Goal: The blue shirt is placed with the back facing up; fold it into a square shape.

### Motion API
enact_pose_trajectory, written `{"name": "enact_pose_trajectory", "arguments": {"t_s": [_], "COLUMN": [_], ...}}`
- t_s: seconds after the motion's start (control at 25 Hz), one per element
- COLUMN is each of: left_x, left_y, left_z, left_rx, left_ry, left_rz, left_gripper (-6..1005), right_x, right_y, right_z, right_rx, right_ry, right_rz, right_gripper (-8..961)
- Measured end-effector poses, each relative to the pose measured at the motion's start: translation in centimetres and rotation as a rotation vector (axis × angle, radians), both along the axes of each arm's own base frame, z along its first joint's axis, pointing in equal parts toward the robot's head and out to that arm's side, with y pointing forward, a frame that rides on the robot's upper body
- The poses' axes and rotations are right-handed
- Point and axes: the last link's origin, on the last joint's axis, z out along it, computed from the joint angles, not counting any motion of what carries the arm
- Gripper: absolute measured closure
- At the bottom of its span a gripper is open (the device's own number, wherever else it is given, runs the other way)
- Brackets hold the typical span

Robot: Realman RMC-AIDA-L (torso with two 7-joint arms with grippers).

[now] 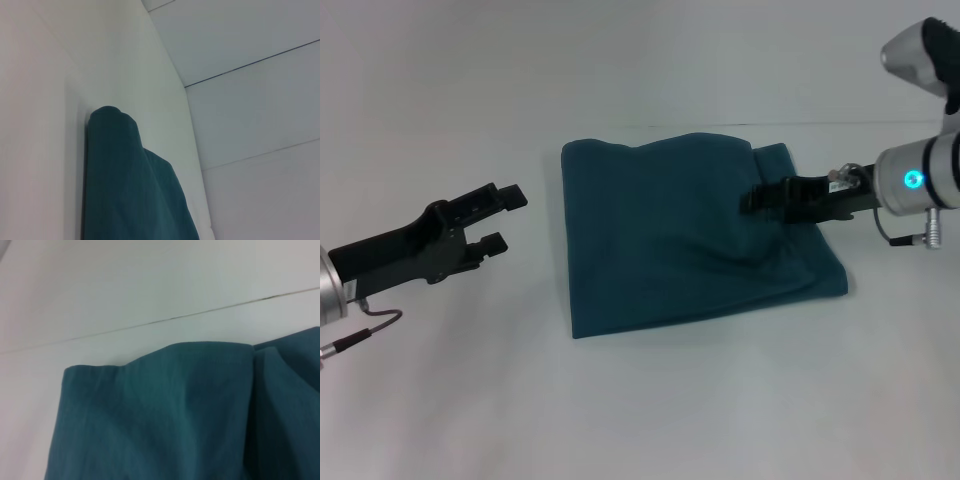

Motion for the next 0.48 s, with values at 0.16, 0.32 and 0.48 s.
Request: {"name": "enact_pose_trajectory", "arguments": {"t_s": [0.16,0.32,0.48], "left_x": [0.0,-0.1,-0.1], "left_y": [0.0,0.0,0.0], "left_z": [0.0,0.0,0.0], "left_rx": [0.001,0.003,0.004], "left_ry": [0.001,0.003,0.003], "left_rz": [0.001,0.003,0.003], "left_gripper": [50,50,50], "right_x": [0.0,-0.1,0.0], "right_y": [0.0,-0.2,-0.4], "right_z": [-1.1,-1.8,-2.2], "right_rx": [0.002,-0.002,-0.005], "right_ry": [-0.017,-0.020,-0.020], "right_rz": [0.000,0.004,0.000], "right_gripper": [136,145,153]}}
